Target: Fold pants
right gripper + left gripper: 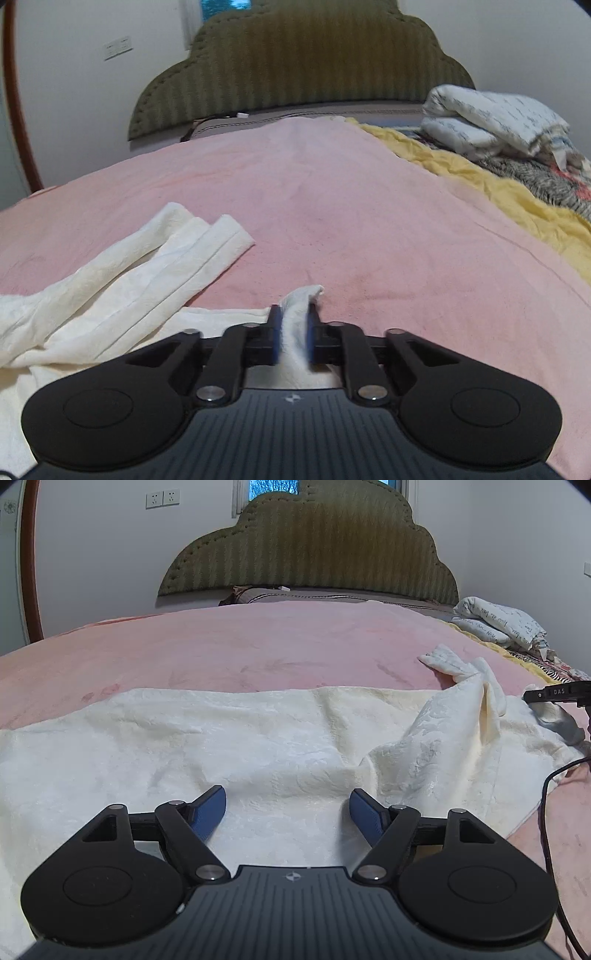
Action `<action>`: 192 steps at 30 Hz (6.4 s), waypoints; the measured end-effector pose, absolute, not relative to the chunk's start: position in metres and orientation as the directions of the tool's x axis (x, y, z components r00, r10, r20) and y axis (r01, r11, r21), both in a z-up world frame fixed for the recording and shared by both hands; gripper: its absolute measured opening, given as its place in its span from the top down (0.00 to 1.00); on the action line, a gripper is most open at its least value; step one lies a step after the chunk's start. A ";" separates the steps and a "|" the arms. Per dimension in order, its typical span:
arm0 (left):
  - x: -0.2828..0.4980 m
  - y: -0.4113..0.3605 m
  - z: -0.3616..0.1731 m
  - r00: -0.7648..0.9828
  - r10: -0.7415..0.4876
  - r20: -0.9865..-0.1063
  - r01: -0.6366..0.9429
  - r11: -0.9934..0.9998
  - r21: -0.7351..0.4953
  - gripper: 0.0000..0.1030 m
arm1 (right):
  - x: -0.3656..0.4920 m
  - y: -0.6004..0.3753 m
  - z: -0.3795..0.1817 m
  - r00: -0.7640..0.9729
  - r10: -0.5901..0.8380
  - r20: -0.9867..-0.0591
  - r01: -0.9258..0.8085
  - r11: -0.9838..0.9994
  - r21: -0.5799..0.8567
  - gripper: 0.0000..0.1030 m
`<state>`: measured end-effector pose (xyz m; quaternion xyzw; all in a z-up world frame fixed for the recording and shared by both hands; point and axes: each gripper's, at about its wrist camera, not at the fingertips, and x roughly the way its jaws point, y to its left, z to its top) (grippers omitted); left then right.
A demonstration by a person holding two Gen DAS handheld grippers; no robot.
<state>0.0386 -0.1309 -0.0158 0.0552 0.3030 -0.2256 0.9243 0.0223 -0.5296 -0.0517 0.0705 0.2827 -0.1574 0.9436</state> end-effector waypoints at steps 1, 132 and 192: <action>0.039 -0.131 -0.015 0.714 -0.385 -0.585 0.450 0.892 -0.037 0.26 | 0.024 -0.527 -0.048 0.793 -0.280 -0.541 0.338 0.941 0.008 0.90; -0.043 -0.254 0.002 0.675 -0.577 -0.460 0.731 0.605 0.316 0.17 | -0.039 -0.526 -0.003 0.980 -0.048 -0.195 0.182 0.620 0.763 0.94; 0.029 -0.193 0.025 0.577 -0.623 -0.528 0.709 0.703 -0.054 0.31 | -0.092 -0.502 -0.025 0.808 -0.397 -0.436 0.544 0.787 0.290 0.80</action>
